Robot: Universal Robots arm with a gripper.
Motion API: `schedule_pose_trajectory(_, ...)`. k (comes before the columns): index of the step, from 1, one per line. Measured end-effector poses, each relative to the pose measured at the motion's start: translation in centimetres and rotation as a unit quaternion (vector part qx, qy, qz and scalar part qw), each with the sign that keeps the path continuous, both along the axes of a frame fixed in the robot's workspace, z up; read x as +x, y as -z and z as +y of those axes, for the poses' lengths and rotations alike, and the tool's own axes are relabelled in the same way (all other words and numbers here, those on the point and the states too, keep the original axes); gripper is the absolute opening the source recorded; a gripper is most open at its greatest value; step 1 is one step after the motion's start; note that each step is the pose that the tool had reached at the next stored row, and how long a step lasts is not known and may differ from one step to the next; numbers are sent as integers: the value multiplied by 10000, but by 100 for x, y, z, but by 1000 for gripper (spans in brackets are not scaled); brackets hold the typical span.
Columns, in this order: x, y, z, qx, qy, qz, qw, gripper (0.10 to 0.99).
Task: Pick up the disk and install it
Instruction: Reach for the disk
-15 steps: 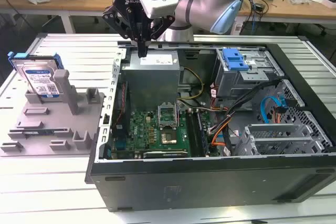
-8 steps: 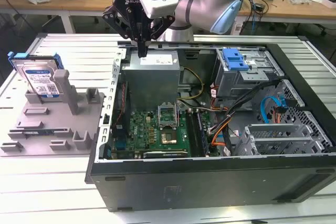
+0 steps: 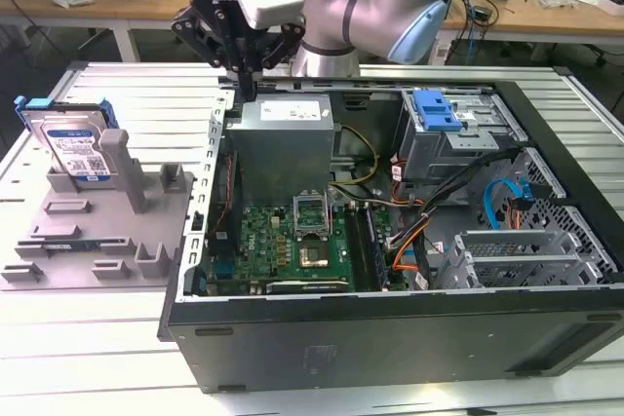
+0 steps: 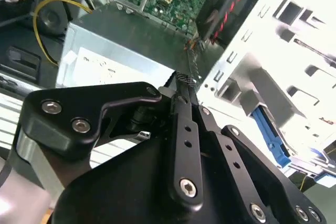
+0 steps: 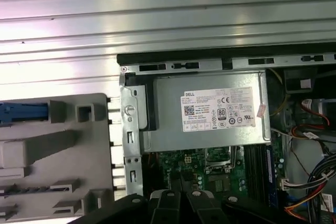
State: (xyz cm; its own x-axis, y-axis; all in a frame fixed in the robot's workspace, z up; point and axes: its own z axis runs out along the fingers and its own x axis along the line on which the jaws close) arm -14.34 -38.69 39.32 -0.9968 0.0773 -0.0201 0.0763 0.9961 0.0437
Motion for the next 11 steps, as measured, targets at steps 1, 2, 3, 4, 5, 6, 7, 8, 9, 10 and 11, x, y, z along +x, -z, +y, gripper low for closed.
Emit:
schedule_pose_trajectory(1, -39, 2, 38, 0, 0, 0, 10000, 106)
schedule_pose_trajectory(2, -69, 3, 60, 0, 1, 0, 10000, 106)
schedule_pose_trajectory(3, -94, 4, 72, 1, 0, -1, 10000, 106)
schedule_pose_trajectory(4, -169, 6, 104, 0, 2, 0, 10000, 106)
schedule_pose_trajectory(5, -215, 7, 119, 0, 2, 0, 10000, 106)
schedule_pose_trajectory(6, -249, 8, 124, 0, 1, -1, 10000, 106)
schedule_pose_trajectory(7, -326, 10, 134, 0, 3, 0, 10000, 106)
schedule_pose_trajectory(8, -380, 13, 138, 0, 3, -1, 10000, 106)
schedule_pose_trajectory(9, -436, 15, 142, 0, 5, -1, 10000, 106)
schedule_pose_trajectory(10, -500, 16, 145, 0, 8, 0, 10000, 106)
schedule_pose_trajectory(11, -536, 17, 145, 0, 7, 0, 10000, 106)
